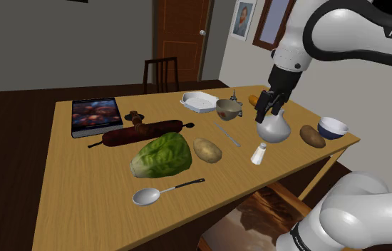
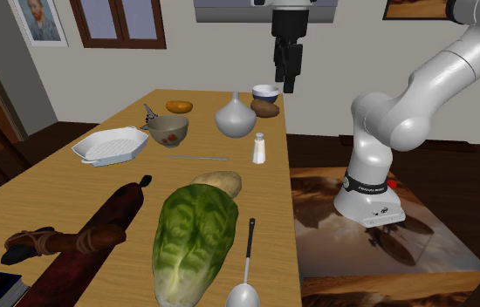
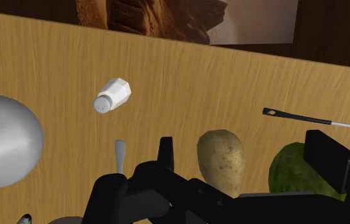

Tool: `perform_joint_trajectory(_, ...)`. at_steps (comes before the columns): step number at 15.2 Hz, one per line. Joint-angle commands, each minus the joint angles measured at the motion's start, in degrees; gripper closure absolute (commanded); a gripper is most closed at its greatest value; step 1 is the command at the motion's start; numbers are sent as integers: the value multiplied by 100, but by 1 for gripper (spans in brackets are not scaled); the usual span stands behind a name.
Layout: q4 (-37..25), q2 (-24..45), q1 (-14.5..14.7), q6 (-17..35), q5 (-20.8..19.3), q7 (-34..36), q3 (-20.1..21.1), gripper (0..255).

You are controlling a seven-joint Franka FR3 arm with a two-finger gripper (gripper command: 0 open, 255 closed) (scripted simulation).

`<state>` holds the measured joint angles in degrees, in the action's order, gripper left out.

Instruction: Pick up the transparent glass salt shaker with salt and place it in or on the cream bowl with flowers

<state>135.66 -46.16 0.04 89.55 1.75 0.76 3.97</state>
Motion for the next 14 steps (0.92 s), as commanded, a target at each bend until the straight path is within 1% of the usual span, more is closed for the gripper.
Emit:
perform_joint_trajectory(1, 0, 0, 0, 0, 0, 0, 0, 0)
perform_joint_trajectory(8, 1471, -615, -327, 1333, -270, -515, -736, 0)
perform_joint_trajectory(14, 2474, -704, -718, 2628, -556, -1039, -1494, 0)
